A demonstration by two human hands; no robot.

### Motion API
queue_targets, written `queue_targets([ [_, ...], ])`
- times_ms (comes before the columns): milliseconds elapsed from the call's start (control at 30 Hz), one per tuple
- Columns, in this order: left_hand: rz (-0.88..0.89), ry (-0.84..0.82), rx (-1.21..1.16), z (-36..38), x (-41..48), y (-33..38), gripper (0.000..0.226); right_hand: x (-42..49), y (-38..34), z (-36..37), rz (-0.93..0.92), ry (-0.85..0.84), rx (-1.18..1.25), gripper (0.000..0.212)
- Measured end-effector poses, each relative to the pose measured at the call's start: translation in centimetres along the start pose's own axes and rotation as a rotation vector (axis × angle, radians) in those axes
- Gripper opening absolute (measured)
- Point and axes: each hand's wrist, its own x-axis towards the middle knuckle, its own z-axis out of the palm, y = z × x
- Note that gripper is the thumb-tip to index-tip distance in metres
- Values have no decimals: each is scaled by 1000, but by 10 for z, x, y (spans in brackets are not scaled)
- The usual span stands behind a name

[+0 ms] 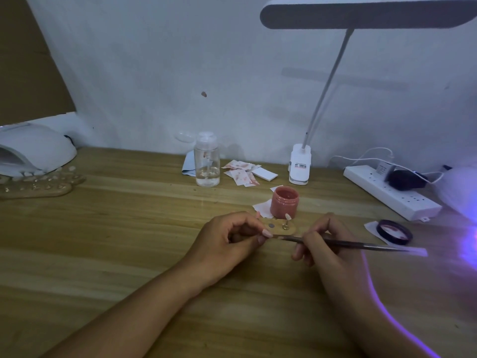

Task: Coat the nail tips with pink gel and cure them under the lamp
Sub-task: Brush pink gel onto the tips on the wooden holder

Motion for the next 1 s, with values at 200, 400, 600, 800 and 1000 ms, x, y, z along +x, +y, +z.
queue_targets([
  [200,0,6,29,0,0,-2,13,-4,-1,4,-65,-147,46,11],
  [400,1,-6,23,-1,0,-2,14,1,2,-1,-7,5,3,15],
  [600,-6,-9,31,-1,-1,-1,12,-5,-2,4,-94,-127,-10,12],
  [800,-4,-5,24,0,0,-3,15,-1,1,0,-48,14,1,16],
  [1000,-12,-23,16,-1,0,-1,14,-5,-1,3,-122,-153,-22,13],
])
